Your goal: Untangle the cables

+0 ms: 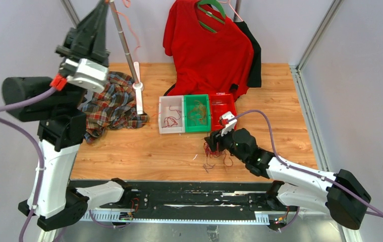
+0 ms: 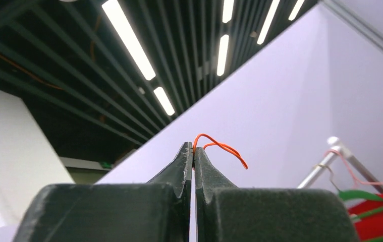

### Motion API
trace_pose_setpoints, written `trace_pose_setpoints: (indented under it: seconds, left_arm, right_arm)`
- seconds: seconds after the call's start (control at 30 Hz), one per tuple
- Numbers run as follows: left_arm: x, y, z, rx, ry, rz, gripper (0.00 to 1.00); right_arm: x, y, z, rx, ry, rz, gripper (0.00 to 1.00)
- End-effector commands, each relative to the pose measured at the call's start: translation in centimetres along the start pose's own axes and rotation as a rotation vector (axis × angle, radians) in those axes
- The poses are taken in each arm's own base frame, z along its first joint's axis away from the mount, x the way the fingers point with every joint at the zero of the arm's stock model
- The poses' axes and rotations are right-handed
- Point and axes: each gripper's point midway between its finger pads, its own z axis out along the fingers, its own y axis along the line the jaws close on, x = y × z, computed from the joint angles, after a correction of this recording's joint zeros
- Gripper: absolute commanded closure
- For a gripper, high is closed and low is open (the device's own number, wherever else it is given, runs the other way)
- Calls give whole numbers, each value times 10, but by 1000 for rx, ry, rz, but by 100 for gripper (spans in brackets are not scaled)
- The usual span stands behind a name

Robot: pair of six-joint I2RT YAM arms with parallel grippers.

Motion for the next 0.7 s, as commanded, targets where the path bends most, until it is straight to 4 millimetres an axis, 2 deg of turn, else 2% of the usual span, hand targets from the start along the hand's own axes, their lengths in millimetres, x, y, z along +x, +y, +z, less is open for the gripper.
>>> trace_pose_setpoints:
  seconds: [0.0, 0.2, 0.43, 0.5, 0.67]
  left_arm:
    - [8, -35, 1, 106, -15, -83, 99]
    - [32, -69, 13, 173, 9, -160, 100]
    - [73, -108, 32, 224, 84, -234, 100]
    - [81, -113, 38, 211, 106, -264, 99]
    - [83, -115, 51, 187, 108, -293, 100]
  right_arm:
    - [-18, -13, 2, 82, -2, -73, 40]
    - [-10, -62, 10, 299, 48, -35, 40]
    - [-20, -73, 19, 350, 8, 26, 47]
    - [-22, -75, 21, 367, 10, 29, 49]
    - [-23, -75, 25, 374, 6, 33, 50]
